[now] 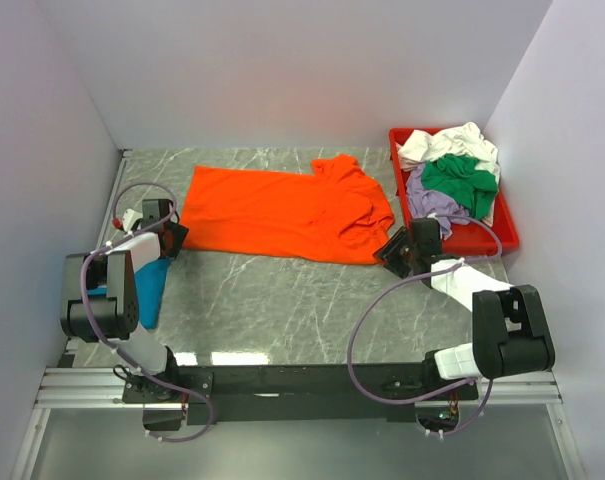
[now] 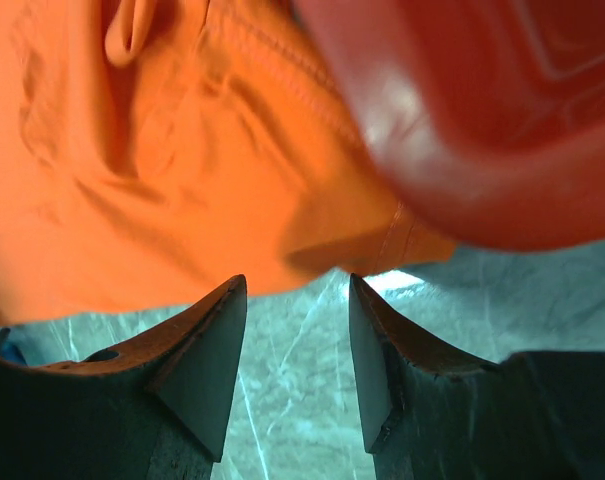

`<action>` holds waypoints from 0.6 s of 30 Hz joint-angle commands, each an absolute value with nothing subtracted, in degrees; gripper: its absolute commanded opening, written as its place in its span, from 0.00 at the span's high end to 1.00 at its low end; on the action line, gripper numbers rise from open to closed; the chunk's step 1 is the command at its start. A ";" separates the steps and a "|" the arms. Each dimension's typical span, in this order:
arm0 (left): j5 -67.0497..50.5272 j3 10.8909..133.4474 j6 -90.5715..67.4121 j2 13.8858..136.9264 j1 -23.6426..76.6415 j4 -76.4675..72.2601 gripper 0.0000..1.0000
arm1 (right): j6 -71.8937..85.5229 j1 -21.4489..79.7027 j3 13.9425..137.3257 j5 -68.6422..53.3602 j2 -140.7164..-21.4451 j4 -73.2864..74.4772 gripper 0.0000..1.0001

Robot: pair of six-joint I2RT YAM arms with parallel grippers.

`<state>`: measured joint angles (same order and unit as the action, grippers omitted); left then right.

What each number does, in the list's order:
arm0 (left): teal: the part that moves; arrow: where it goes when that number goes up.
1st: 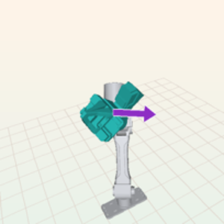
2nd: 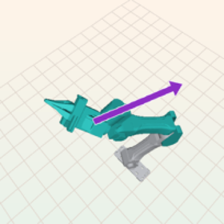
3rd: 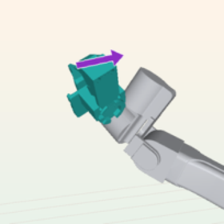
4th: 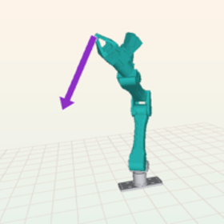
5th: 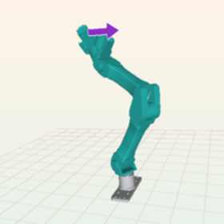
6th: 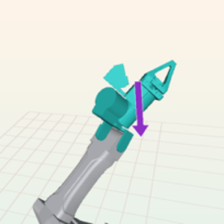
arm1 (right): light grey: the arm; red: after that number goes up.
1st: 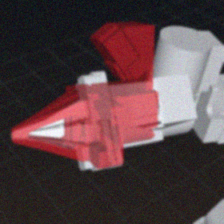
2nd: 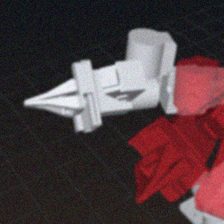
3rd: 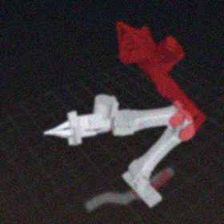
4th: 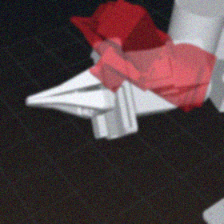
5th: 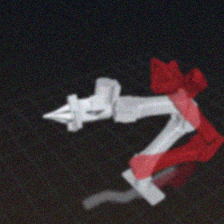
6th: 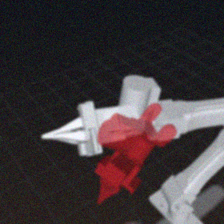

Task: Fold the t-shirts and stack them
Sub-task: Fold the tshirt

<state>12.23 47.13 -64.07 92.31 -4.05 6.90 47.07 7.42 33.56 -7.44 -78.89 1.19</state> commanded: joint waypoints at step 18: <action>13.36 48.25 -60.29 94.84 -4.31 4.92 0.99 | 46.23 6.07 36.73 -3.61 -84.46 -0.35 0.48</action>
<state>12.36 47.20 -61.56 95.11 -4.21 3.60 46.85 6.48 34.63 -5.87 -83.31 0.38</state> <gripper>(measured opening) 0.024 0.520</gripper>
